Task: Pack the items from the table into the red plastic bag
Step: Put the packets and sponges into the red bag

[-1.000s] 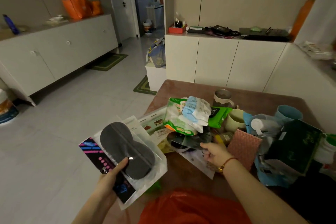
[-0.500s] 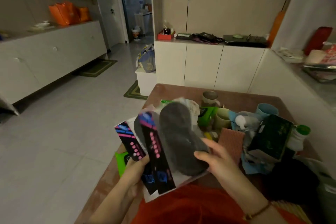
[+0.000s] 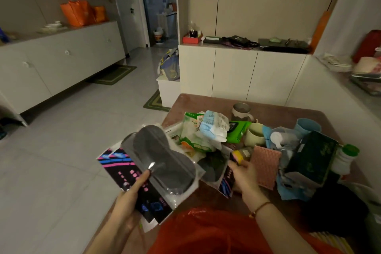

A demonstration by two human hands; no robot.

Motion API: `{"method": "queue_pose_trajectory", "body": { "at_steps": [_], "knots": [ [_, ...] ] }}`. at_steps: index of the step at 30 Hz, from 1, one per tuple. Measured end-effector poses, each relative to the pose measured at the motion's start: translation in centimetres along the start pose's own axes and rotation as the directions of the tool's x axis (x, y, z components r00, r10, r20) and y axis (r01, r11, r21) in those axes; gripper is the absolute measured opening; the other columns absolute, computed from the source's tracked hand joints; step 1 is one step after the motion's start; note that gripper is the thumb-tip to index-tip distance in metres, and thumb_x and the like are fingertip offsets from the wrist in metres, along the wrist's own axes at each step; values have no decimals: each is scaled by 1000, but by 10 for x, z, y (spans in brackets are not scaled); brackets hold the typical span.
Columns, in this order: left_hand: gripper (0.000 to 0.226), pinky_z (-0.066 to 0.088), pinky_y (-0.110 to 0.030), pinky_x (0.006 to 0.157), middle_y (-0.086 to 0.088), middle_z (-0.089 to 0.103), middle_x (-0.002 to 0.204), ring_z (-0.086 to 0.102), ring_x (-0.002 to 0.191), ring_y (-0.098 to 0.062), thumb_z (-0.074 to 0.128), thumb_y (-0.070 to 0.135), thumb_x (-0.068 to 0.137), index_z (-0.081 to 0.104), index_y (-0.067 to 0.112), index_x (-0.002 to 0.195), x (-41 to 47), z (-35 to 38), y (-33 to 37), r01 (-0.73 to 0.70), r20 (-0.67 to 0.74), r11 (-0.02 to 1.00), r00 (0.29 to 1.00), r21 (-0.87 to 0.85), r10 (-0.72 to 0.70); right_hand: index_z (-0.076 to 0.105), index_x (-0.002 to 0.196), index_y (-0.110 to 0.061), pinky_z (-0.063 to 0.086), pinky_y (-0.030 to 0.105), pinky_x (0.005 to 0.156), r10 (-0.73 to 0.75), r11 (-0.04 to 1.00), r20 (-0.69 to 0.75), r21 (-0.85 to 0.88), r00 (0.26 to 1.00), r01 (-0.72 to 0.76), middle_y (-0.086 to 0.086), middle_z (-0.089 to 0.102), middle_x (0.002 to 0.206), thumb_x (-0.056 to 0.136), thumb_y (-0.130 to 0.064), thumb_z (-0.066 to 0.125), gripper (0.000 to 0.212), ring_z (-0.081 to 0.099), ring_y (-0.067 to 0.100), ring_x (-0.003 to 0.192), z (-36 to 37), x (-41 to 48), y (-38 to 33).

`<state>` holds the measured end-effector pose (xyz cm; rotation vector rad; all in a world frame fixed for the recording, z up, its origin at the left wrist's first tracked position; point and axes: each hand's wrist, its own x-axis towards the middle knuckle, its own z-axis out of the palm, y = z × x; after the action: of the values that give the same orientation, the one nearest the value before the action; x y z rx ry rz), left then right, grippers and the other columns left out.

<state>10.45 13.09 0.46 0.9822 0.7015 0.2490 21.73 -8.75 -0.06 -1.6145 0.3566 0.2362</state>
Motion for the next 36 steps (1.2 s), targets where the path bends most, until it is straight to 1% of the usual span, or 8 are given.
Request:
{"method": "queue_pose_trajectory", "body": {
  "at_steps": [6,8,10,15,21,27,31,36],
  "knots": [
    [10,48,-39,67,-6,74,70,62,80,-28,61,11,84,61,12,93,15,-25,9,-17,-93,1000,996,10,18,63,109,-1,54,47,84,348,926,127,104,929,-362,17,66,110,31,-35,90,89,65,34,90,13,136,133],
    [12,49,-39,67,-7,74,72,63,80,-29,62,11,83,61,11,95,17,-26,8,2,-104,1000,995,13,-1,62,96,3,54,34,81,419,865,167,226,892,-449,17,63,99,63,-19,81,44,60,32,82,21,113,97],
    [11,49,-40,68,-12,69,86,62,81,-30,63,11,82,60,12,93,16,-24,7,24,-111,1000,994,16,-22,56,80,-1,48,16,46,485,782,254,301,837,-545,11,49,79,86,-5,60,8,42,20,63,21,67,42],
    [7,48,-39,69,-12,65,91,62,82,-28,62,11,83,58,14,88,6,-7,10,27,-45,999,999,34,-26,53,88,-3,46,25,38,498,531,440,527,747,-664,11,47,75,80,4,53,11,43,16,58,-26,-1,2],
    [29,52,-38,70,-13,72,94,68,84,-28,69,13,68,63,13,97,-39,42,13,-9,194,996,981,92,-9,64,105,-3,47,48,93,299,809,326,411,897,-419,21,70,94,60,-12,67,46,64,37,93,-94,-97,-31],
    [26,57,-25,60,-2,76,73,72,66,-13,66,6,74,65,5,101,-101,89,-17,-41,491,958,865,283,-108,63,91,-20,53,13,63,-196,980,90,52,977,191,-2,69,89,75,-11,72,21,65,14,82,-88,-138,-44],
    [17,58,-22,66,-10,71,98,71,71,-11,55,12,88,62,8,102,-120,91,-27,-44,574,931,797,364,-187,49,104,-30,47,13,53,-106,994,174,27,979,103,-13,61,92,74,-10,72,43,60,2,74,-106,-146,-35],
    [116,49,-19,88,2,57,129,66,87,6,49,88,42,43,17,134,-141,88,-31,-69,693,912,674,404,-257,68,85,-14,52,14,48,-195,969,67,166,978,182,-4,71,67,75,5,67,21,68,4,54,-137,-154,-18]
  ]
}}
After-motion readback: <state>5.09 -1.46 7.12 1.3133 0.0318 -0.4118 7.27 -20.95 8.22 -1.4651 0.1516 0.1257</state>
